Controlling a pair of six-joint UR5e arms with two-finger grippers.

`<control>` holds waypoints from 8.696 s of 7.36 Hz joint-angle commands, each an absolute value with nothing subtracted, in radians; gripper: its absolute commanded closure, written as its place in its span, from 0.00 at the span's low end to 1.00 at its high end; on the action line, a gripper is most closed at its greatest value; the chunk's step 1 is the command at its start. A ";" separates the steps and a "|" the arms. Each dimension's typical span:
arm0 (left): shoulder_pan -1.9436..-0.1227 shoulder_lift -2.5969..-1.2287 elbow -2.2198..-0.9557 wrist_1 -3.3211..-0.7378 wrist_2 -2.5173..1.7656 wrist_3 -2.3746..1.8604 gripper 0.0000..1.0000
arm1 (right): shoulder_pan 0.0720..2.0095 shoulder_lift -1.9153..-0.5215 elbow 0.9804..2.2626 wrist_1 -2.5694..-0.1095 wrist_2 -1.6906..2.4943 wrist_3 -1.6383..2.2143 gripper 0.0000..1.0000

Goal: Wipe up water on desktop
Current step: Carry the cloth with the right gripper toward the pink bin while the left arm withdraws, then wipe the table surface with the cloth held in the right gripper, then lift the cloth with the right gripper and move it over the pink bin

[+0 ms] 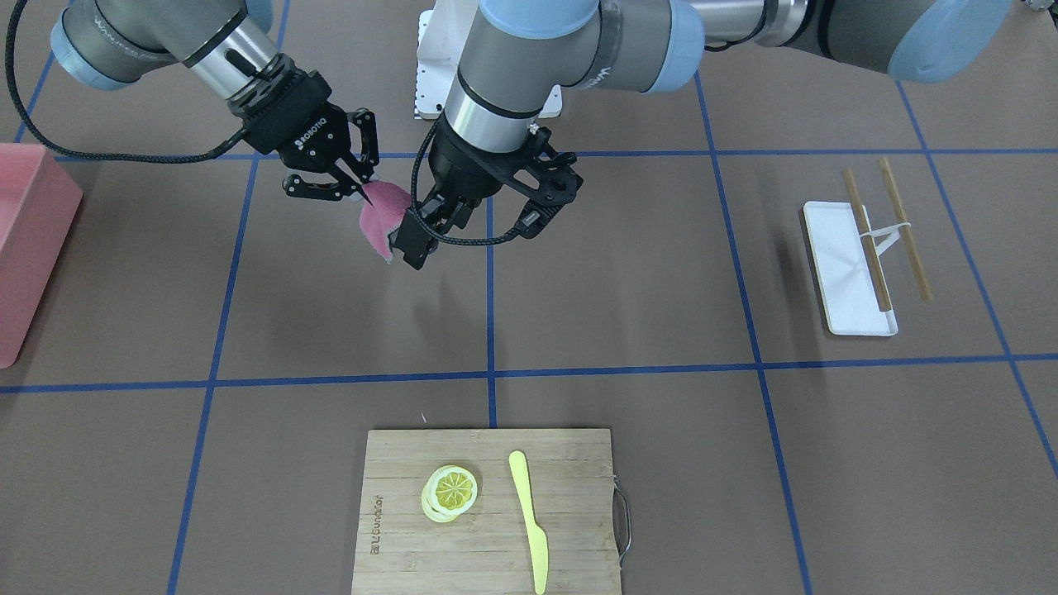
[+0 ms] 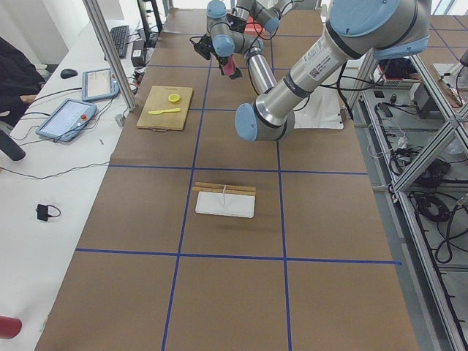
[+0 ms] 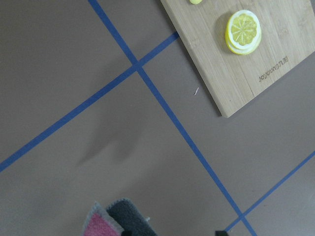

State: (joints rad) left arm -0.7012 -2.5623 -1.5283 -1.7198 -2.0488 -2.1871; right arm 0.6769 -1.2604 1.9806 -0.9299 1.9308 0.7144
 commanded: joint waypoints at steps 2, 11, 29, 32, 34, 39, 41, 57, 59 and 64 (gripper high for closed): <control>-0.800 -2.417 -1.624 -1.698 -2.048 -1.975 0.02 | 0.800 -1.342 2.003 -0.992 2.064 0.695 1.00; -1.067 -2.047 -1.983 -1.305 -2.059 -1.074 0.02 | 0.792 -1.427 1.990 -1.536 1.896 0.254 1.00; -1.183 -1.853 -1.922 -1.397 -2.046 -0.881 0.02 | 0.471 -1.204 1.883 -1.560 1.939 0.614 1.00; -1.256 -1.771 -1.924 -1.396 -2.069 -0.591 0.02 | 0.625 -1.203 1.800 -1.554 1.965 0.496 1.00; -1.311 -1.706 -1.921 -1.396 -2.149 -0.493 0.02 | 0.751 -1.197 1.705 -1.551 2.022 0.347 1.00; -1.460 -1.707 -1.740 -1.397 -2.141 -0.276 0.02 | 0.773 -1.209 1.701 -1.549 2.089 0.279 1.00; -1.531 -1.720 -1.661 -1.408 -2.141 -0.123 0.02 | 0.700 -1.248 1.784 -1.559 2.094 0.326 1.00; -1.534 -1.707 -1.674 -1.407 -2.146 -0.127 0.02 | 0.918 -1.197 1.613 -1.566 2.190 0.388 1.00; -1.534 -1.707 -1.672 -1.408 -2.146 -0.127 0.02 | 1.020 -1.177 1.633 -1.559 2.221 0.390 1.00; -1.536 -1.706 -1.669 -1.407 -2.146 -0.126 0.02 | 1.311 -1.277 2.092 -2.044 2.318 0.300 1.00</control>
